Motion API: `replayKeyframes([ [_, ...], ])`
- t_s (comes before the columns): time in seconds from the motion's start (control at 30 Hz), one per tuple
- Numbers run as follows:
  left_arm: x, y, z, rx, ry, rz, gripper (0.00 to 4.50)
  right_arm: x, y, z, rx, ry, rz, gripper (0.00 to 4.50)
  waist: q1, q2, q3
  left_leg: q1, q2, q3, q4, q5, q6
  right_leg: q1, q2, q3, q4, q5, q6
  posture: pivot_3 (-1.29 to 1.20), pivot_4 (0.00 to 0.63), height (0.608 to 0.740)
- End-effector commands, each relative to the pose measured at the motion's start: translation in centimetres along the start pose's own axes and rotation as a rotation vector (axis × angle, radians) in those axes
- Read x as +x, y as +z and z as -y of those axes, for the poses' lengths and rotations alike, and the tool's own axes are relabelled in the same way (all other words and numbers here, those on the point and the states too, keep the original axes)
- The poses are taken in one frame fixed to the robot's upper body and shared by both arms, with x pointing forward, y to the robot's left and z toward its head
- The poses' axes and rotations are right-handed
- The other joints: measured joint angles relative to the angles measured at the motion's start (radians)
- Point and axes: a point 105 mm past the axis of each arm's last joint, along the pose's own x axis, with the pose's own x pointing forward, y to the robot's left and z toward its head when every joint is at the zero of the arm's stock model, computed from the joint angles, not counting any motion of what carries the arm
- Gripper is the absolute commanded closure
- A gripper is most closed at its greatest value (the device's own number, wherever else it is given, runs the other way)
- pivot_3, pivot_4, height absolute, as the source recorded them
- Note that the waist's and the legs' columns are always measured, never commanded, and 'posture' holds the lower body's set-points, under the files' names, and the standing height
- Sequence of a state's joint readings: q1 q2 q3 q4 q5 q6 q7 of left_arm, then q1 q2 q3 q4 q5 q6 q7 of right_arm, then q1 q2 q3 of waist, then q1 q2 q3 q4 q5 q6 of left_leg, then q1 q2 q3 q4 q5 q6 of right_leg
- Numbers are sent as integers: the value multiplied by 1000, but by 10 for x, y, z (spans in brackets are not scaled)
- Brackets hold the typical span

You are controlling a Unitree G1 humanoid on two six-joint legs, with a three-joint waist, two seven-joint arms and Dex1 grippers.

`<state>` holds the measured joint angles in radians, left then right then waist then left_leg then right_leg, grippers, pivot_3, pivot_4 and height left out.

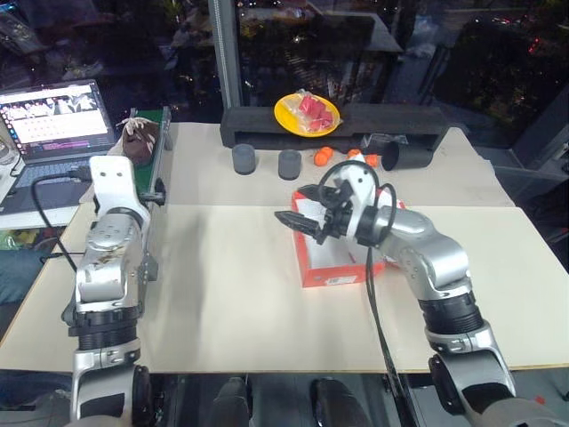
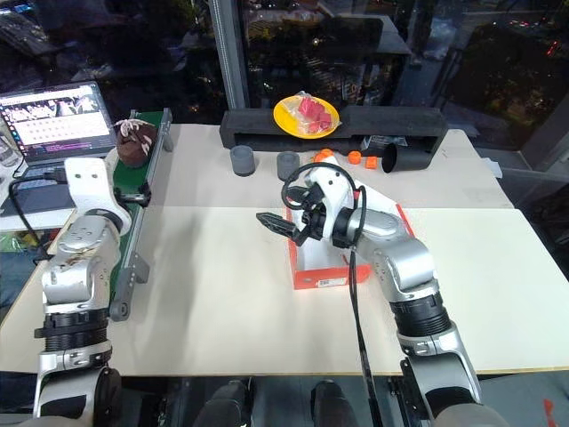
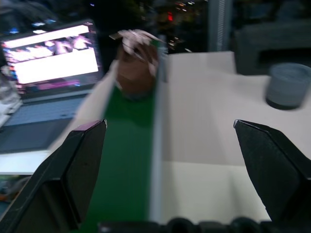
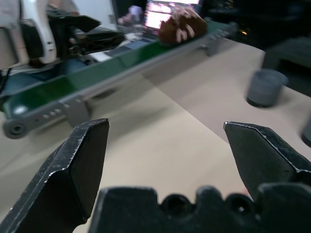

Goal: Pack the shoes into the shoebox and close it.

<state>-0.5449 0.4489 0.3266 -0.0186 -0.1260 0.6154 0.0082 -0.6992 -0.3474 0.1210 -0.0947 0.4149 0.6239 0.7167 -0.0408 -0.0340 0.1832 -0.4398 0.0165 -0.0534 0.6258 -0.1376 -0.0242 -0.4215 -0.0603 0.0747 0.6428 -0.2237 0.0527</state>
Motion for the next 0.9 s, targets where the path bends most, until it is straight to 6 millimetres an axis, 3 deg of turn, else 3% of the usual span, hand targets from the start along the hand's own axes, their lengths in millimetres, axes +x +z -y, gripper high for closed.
replayKeyframes([
  [0.03, 2, 15, -26, -16, 50, 44, 0, 8, 19, -7, -50, 50, 58, 57, -2, 0, 0, 0, 0, 0, 0, 0, 0, 0, 0, 0, 0, 0, 0, 0, 150, 740],
  [0.23, 8, -8, -39, -70, 78, -30, 0, 19, 22, -15, -58, 92, 68, 57, -2, 0, 0, 0, 0, 0, 0, 0, 0, 0, 0, -1, 1, 0, 0, 0, 150, 740],
  [0.43, 11, -41, -39, -96, 58, -95, 0, 20, 22, -18, -56, 101, 71, 57, 0, -1, 0, 0, 0, -1, 0, 0, 0, 0, 0, -1, 0, 0, -1, 0, 150, 740],
  [0.9, 21, -74, -35, -110, 10, -177, 0, 9, 26, -12, -71, 55, 64, 57, -1, -1, 0, 0, 0, -1, -1, 0, 0, -1, 0, -1, 1, 1, -1, 0, 150, 740],
])
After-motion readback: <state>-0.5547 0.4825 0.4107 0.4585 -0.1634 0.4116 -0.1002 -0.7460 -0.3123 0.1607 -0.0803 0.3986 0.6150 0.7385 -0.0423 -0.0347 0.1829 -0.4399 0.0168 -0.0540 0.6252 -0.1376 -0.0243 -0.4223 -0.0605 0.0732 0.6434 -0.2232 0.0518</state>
